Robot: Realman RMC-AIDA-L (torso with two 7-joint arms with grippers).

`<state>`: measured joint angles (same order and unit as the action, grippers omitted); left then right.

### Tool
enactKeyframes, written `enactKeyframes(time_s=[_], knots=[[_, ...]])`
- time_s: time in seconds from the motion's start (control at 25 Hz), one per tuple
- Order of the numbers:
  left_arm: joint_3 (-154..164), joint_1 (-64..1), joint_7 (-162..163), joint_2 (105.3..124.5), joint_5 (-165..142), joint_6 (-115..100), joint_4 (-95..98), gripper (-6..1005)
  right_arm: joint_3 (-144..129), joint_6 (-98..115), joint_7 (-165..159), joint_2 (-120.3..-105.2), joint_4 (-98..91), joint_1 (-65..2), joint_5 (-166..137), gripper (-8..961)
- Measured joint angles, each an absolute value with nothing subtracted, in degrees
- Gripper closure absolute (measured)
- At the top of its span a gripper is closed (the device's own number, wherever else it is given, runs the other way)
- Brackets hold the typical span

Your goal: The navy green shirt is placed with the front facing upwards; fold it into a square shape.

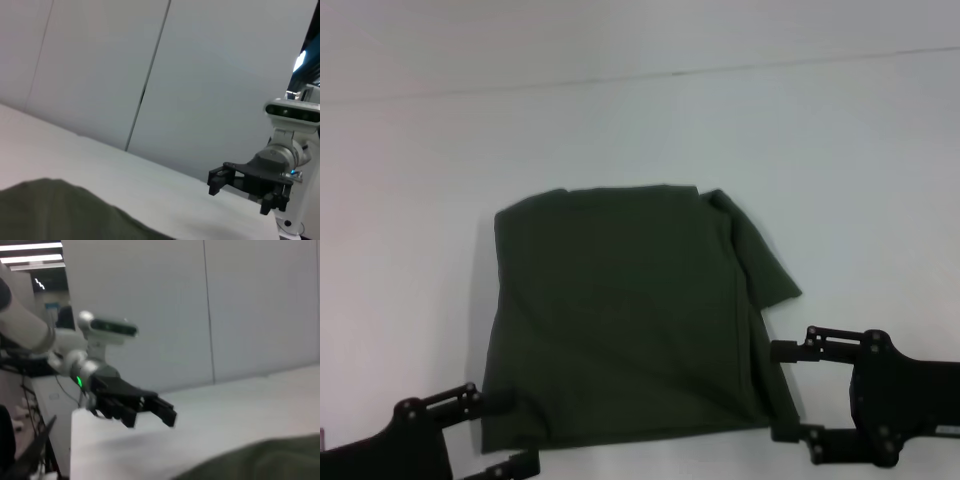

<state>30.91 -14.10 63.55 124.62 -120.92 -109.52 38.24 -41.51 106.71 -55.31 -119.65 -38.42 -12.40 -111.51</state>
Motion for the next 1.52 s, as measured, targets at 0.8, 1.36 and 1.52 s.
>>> enactKeyframes(time_s=[0.8, 1.36, 1.52], knots=[[25.8, -12.98, 58.35, 124.45, -125.76, -107.08, 34.48, 325, -41.04, 105.58, -54.3, -119.73, -32.62, -14.01, -114.98, 177], [25.22, -12.12, 58.27, 124.57, -127.61, -107.06, 34.49, 325, -41.45, 105.23, -52.37, -119.82, -27.91, -16.54, -114.94, 177], [23.77, -11.99, 58.27, 124.55, -127.61, -107.07, 34.45, 325, -41.45, 104.97, -51.99, -119.86, -26.59, -17.45, -115.05, 177]])
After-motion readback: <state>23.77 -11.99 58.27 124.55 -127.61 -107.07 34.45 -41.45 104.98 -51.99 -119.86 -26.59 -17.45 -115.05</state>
